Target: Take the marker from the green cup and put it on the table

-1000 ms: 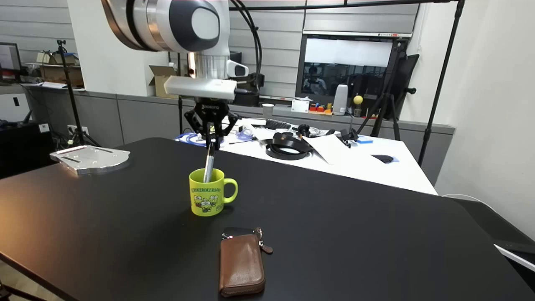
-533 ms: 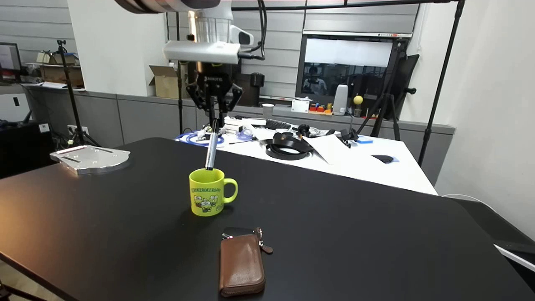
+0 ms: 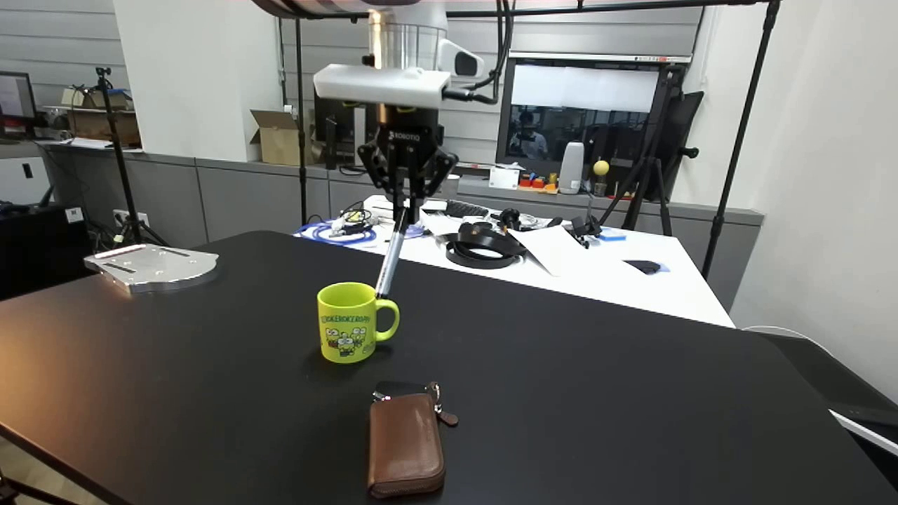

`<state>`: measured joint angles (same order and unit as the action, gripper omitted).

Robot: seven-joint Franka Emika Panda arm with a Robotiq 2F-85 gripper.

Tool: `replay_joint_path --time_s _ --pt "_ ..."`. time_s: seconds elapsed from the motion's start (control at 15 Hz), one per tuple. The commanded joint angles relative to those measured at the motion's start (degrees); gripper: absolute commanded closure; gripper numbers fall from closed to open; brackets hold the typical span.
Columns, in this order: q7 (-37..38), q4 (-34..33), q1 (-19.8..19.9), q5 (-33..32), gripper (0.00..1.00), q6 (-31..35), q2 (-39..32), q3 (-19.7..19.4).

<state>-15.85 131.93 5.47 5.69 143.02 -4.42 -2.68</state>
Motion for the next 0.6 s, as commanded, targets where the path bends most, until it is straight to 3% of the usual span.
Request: replay_joint_path --time_s 0.0,0.53 --pt "0.17 -2.7 0.92 3.86 0.95 0.8 -3.85 -0.73" --pt "-3.52 -11.06 4.13 11.71 0.95 2.36 -15.4 1.48"
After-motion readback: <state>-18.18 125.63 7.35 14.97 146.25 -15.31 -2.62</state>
